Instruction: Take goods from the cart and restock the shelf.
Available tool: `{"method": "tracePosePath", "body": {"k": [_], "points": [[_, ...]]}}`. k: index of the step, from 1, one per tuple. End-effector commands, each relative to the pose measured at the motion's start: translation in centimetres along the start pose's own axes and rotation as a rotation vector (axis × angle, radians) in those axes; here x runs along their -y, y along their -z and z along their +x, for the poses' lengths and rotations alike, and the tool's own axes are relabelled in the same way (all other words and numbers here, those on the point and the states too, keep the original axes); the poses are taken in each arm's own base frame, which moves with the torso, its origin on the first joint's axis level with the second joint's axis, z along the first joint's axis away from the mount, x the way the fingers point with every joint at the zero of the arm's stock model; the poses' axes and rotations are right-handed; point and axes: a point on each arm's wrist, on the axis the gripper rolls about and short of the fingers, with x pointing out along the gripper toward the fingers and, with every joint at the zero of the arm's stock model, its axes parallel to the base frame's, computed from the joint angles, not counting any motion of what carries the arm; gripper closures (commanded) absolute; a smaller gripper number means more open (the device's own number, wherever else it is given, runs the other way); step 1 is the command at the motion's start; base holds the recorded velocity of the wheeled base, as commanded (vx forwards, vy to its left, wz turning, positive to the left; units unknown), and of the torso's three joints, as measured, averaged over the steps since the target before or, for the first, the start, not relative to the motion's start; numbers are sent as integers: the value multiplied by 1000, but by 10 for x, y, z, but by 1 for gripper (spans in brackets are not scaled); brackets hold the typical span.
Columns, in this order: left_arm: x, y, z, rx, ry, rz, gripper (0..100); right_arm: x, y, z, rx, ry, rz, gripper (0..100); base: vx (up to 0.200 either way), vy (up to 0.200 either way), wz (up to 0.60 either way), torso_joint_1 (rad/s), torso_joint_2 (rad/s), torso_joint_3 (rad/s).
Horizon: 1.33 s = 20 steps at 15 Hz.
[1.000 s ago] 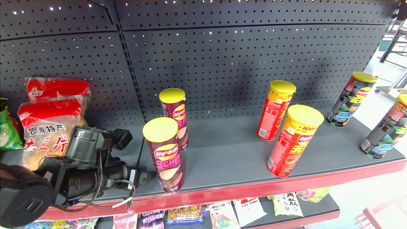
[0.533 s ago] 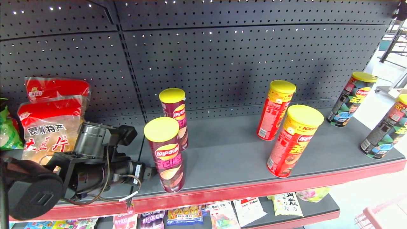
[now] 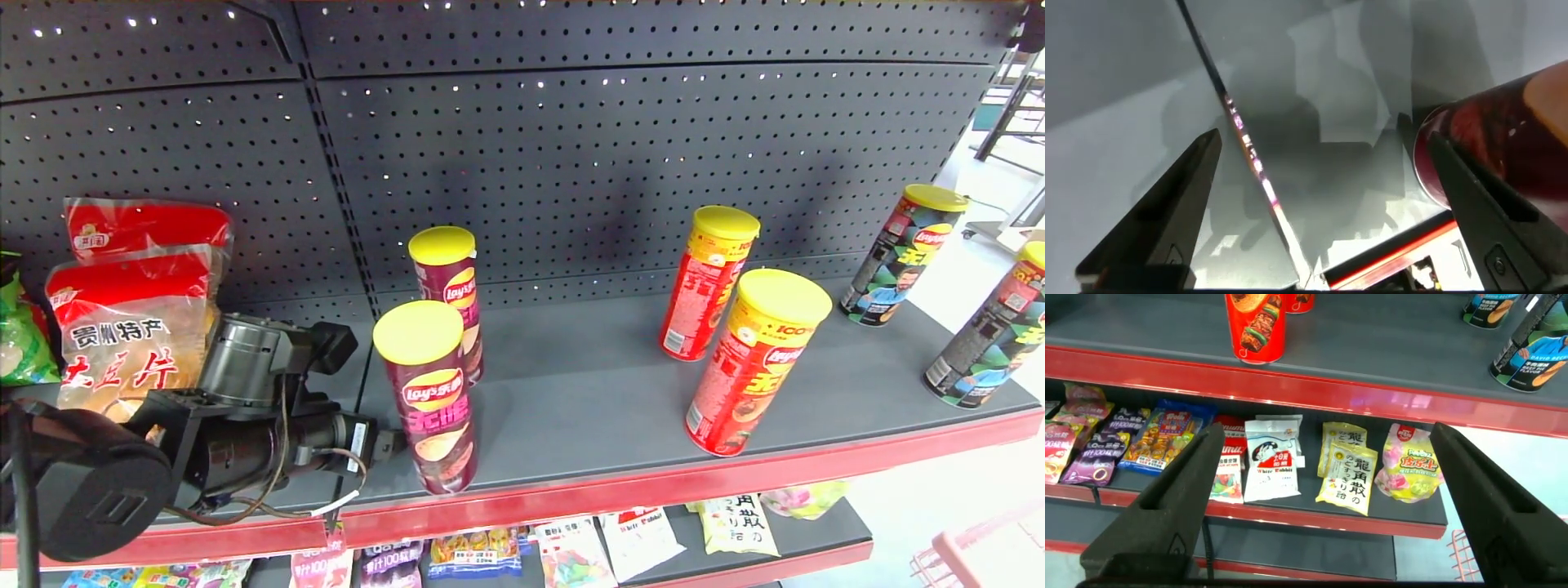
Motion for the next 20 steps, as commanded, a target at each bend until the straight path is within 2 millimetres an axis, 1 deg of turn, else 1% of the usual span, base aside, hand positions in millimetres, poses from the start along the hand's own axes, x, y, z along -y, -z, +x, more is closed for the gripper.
{"method": "tracePosePath", "body": {"k": [1, 7, 9, 10, 11, 12, 13, 15, 16, 17, 19, 20], "points": [[1, -2, 0, 8, 3, 1, 0, 0, 0, 0, 0, 0, 0, 0, 0, 0, 0, 0, 0, 0], [1, -1, 0, 3, -6, 3, 0, 0, 0, 0, -1, -1, 0, 0, 0, 0, 0, 0, 0, 0], [-1, 2, -5, 8, -44, -1, 0, 0, 0, 0, -3, -1, 0, 0, 0, 0, 0, 0, 0, 0], [-2, -1, -17, 43, -62, -3, 0, 0, 0, 0, -3, -2, -1, 0, 0, 0, 0, 0, 0, 0], [-3, 0, -35, 82, -67, -4, 0, 0, -1, 1, -5, -7, -3, 0, 0, 0, 0, 0, 0, 0], [-5, 3, -47, 106, -74, -7, 0, 0, -1, 1, -12, -16, -5, 0, 0, 0, 0, 0, 0, 0], [-8, 13, -73, 141, -80, -12, 0, 0, -1, 3, -34, -35, -9, 0, 0, 0, 0, 0, 0, 0], [-8, 27, -109, 185, -75, -13, 0, -1, -2, 5, -51, -51, -9, 0, 0, 0, 0, 0, 0, 0], [-8, 31, -121, 196, -74, -14, 0, -1, -3, 6, -61, -47, -9, 0, 0, 0, 0, 0, 0, 0], [-9, 49, -158, 183, -76, -20, 0, 0, -9, 9, -89, -34, -7, 0, 0, 0, 0, 0, 0, 0], [-12, 71, -189, 154, -97, -78, 0, 2, -27, 17, -137, 29, 15, 0, 0, 0, 0, 0, 0, 0], [-14, 84, -202, 149, -138, -109, 0, 3, -32, 20, -163, 96, 34, 0, 0, 0, 0, 0, 0, 0]]}}
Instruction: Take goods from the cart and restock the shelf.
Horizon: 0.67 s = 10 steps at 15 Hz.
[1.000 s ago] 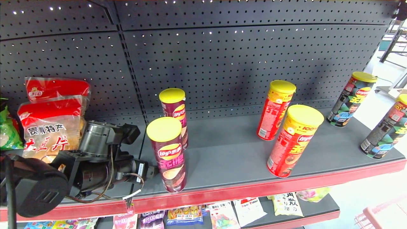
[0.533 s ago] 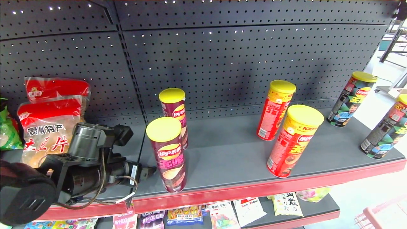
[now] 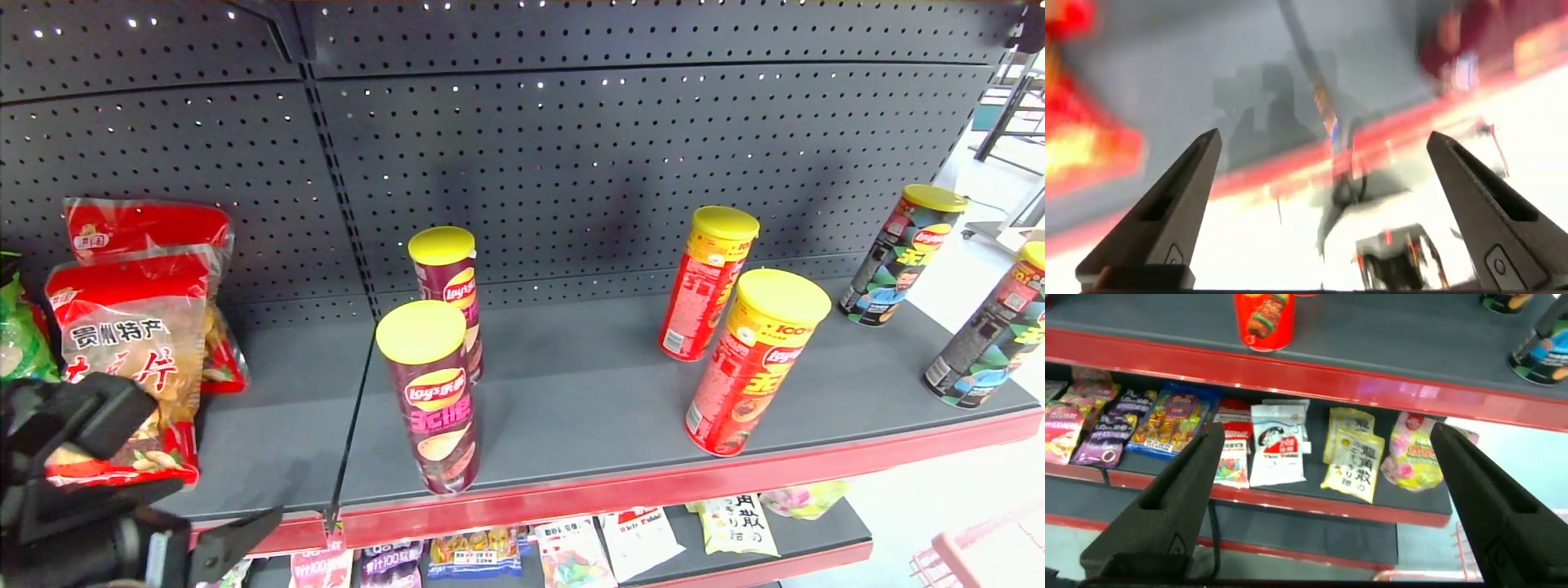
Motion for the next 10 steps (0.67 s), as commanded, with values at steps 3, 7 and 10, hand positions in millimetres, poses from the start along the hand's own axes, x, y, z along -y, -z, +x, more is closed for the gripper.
{"method": "tracePosePath", "body": {"k": [3, 7, 10], "points": [[-18, 61, -82, 157, -204, -143, 0, 1, -3, 3, -80, 236, 64, 0, 0, 0, 0, 0, 0, 0], [-12, 104, -99, 324, -350, -268, 0, -5, 19, -8, 31, 244, 41, 0, 0, 0, 0, 0, 0, 0], [-8, 134, -93, 490, -223, -188, 0, -7, 21, -14, 108, 208, 25, 0, 0, 0, 0, 0, 0, 0]]}}
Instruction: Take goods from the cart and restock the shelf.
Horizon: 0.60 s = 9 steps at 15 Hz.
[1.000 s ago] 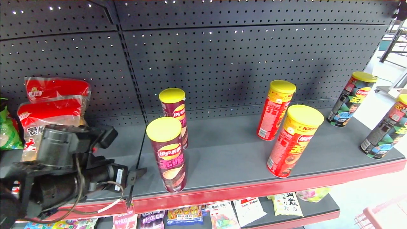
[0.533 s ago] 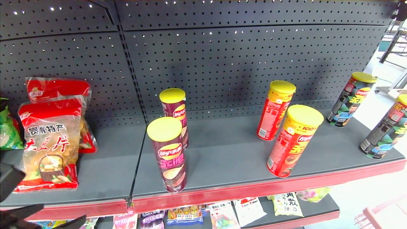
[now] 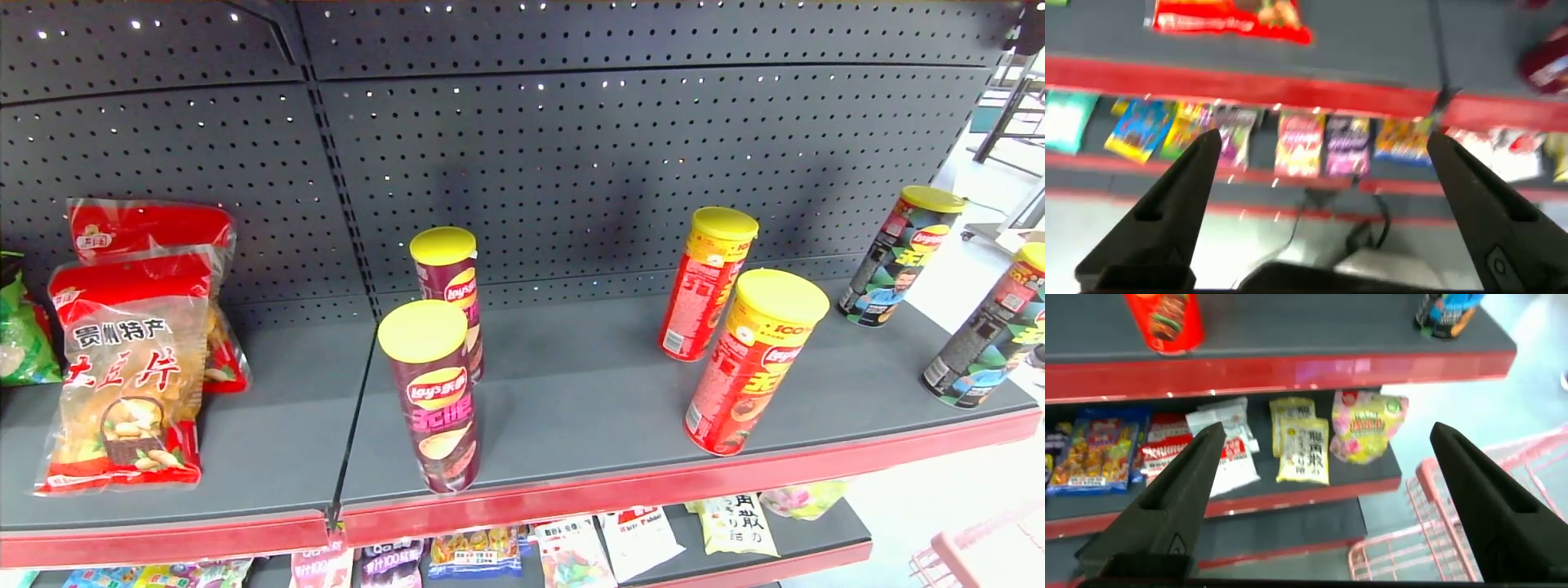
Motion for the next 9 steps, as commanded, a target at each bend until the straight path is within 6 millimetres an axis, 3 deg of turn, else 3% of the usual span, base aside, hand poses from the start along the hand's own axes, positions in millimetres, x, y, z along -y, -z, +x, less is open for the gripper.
{"method": "tracePosePath", "body": {"k": [1, 4, 9], "points": [[-5, 45, -8, 195, 90, 61, 0, 0, 3, -5, 72, 1, -3, 0, 0, 0, 0, 0, 0, 0], [-5, 50, 1, 242, 71, 105, 0, 2, 3, -5, 66, 64, -3, 0, 0, 0, 0, 0, 0, 0], [-6, 53, 12, 312, 14, 94, 0, 1, 6, -12, 155, -40, -11, 0, 0, 0, 0, 0, 0, 0]]}}
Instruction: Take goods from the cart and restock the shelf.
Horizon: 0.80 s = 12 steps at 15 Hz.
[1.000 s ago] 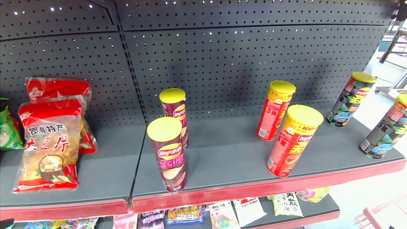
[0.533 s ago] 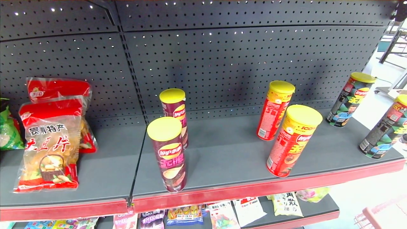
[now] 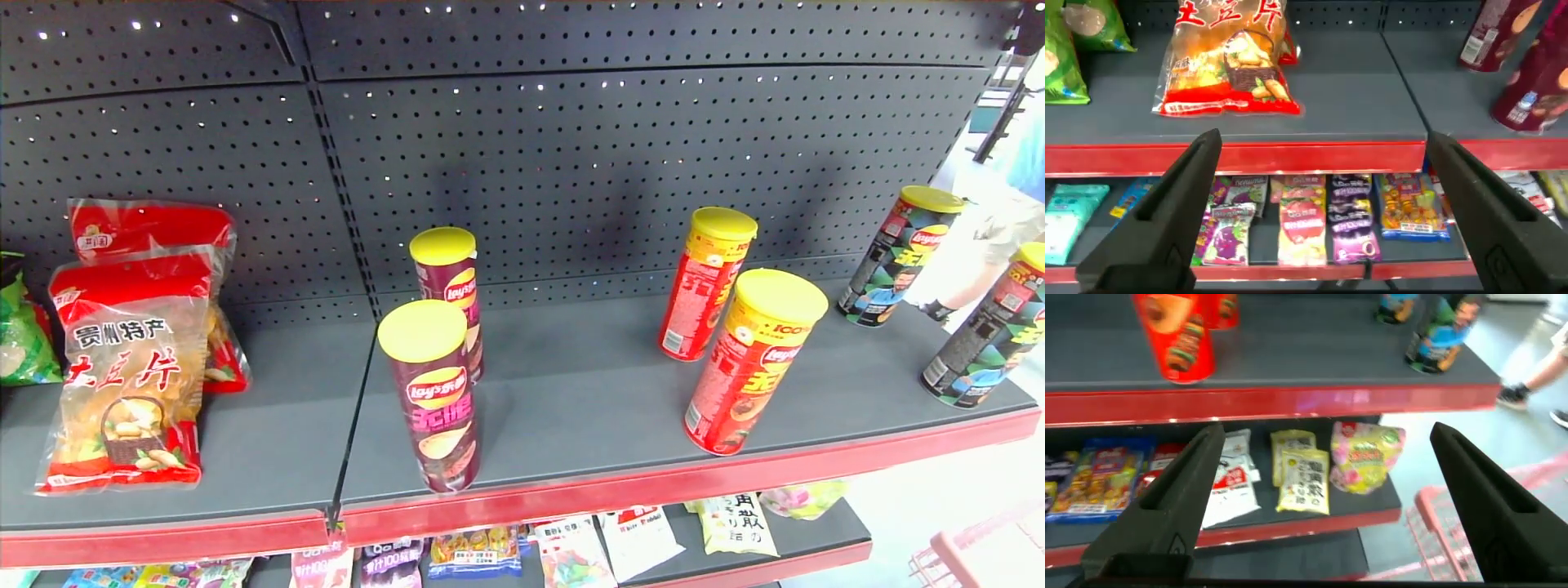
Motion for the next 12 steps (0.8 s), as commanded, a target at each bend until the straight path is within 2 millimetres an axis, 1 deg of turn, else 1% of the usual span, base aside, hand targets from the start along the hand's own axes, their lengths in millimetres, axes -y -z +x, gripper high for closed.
{"method": "tracePosePath", "body": {"k": [1, 6, 12], "points": [[0, 2, 0, -2, 1, 2, 0, 1, 0, -3, 40, 3, -3, 0, 0, 0, 0, 0, 0, 0], [0, 2, 0, -1, -16, -3, 0, 0, 0, -3, 40, 1, -10, 0, 0, 0, 0, 0, 0, 0], [0, 2, 0, -2, -16, 0, 0, 0, 0, -3, 41, -6, -6, 0, -200, 0, 0, 5, 5, 0]]}}
